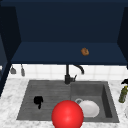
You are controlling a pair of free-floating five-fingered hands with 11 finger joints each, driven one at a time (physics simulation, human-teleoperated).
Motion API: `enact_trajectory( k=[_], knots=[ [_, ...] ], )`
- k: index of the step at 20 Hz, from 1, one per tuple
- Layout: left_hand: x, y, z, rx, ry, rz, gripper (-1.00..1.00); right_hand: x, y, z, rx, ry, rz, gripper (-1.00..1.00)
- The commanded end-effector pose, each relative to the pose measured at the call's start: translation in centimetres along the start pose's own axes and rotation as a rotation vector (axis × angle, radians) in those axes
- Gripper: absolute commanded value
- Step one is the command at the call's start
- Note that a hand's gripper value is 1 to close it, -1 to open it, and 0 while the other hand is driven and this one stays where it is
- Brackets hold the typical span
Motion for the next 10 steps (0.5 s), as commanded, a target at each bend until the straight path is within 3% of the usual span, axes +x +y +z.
enact_trajectory(
  k=[1,6,10],
  knots=[
    [0.0,0.0,0.0,0.0,0.0,0.0,0.0,0.1,0.5,2.0,-0.005,-0.042,-0.009,-1.0],
    [0.0,0.0,0.0,0.0,0.0,0.0,0.0,0.6,0.5,3.1,-0.003,-0.071,0.012,-1.0],
    [0.0,0.0,0.0,0.0,0.0,0.0,0.0,1.9,-1.1,3.3,0.001,-0.071,0.033,-1.0]
  ],
)
